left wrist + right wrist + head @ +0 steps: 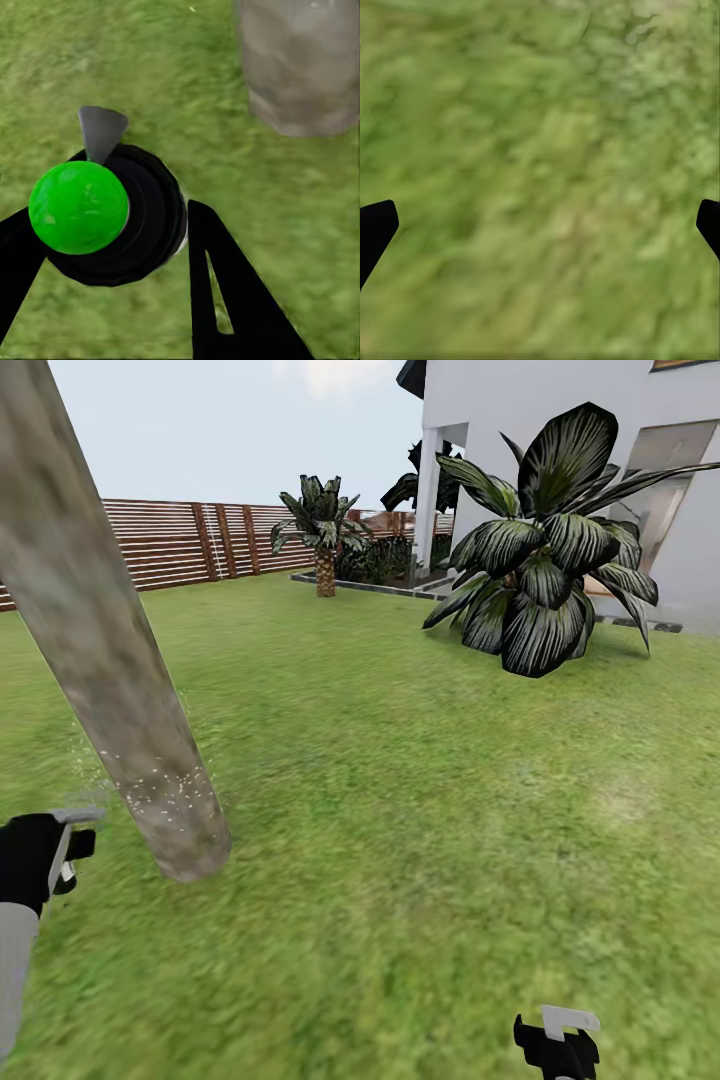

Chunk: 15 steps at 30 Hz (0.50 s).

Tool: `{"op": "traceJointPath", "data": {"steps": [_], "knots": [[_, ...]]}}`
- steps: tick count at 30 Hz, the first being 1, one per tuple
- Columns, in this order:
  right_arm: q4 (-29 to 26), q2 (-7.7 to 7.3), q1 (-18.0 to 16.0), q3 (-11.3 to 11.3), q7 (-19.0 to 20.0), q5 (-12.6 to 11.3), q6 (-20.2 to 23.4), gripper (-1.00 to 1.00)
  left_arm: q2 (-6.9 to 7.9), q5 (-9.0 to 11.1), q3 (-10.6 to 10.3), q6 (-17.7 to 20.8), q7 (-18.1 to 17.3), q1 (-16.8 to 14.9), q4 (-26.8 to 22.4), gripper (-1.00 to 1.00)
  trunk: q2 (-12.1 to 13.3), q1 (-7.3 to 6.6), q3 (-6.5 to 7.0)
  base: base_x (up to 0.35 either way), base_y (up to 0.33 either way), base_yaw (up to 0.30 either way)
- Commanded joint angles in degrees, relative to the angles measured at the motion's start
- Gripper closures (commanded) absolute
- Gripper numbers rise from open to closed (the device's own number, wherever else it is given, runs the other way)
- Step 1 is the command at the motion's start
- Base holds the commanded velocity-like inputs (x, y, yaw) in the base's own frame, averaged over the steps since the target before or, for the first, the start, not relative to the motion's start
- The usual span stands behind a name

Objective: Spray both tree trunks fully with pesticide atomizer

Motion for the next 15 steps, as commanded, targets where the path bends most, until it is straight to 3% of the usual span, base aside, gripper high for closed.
{"op": "traceJointPath", "data": {"steps": [1, 3, 6, 7, 8, 10, 11, 13, 15], "knots": [[0.1, 0.00, -0.1, -0.4, -0.2, 0.6, -0.2, -1.00, 0.14, 0.0, 0.0, -0.4, -0.3, 2.6, -0.1, 1.00, 0.0, -0.01, -0.04, 0.000, 0.000, 0.000], [0.1, 0.00, -0.1, -0.4, -0.2, 0.6, -0.2, -1.00, 0.17, 0.0, -0.1, -8.1, -1.3, 8.5, 0.8, 1.00, 0.0, -0.01, -0.04, 0.000, 0.000, 0.000], [0.1, 0.00, 0.0, -0.3, 0.1, 0.8, -0.2, -1.00, 0.18, -0.2, -0.4, -15.5, -4.5, 10.8, 5.2, 1.00, 0.0, -0.01, -0.04, 0.000, 0.000, 0.000], [-1.6, 0.06, -0.1, 5.0, 0.4, 5.4, -0.2, -1.00, 0.21, -2.1, -1.4, -25.3, -12.0, 11.3, 10.7, 1.00, 0.0, -0.01, -0.04, 0.000, 0.000, 0.000], [-3.4, 0.13, -0.1, 8.3, 1.3, 7.8, -0.2, -1.00, 0.23, -4.2, -2.4, -29.1, -15.5, 11.3, 12.6, 1.00, 0.0, -0.01, -0.04, 0.000, 0.000, 0.000], [-7.5, 0.39, 0.0, 13.4, 8.9, 10.5, -0.2, -1.00, 0.12, -9.7, -4.2, -36.0, -23.1, 11.4, 16.1, 1.00, 0.0, -0.01, -0.04, 0.000, 0.000, 0.000], [-8.9, 0.44, 0.0, 14.2, 13.0, 10.9, -0.2, -1.00, 0.06, -11.5, -4.8, -37.9, -25.4, 11.4, 17.1, 1.00, 0.0, -0.01, -0.04, 0.000, 0.000, 0.000], [-14.3, 0.50, 0.0, 15.2, 28.7, 11.5, 0.0, -1.00, -0.07, -16.8, -7.2, -41.8, -31.8, 11.4, 18.7, 1.00, 0.0, -0.01, -0.04, 0.000, 0.000, 0.000], [-18.8, 0.35, -0.1, 15.6, 41.4, 11.7, 0.1, -1.00, -0.34, -19.5, -9.4, -43.2, -37.0, 11.3, 19.1, 1.00, 0.0, -0.01, -0.04, 0.000, 0.000, 0.000]]}}
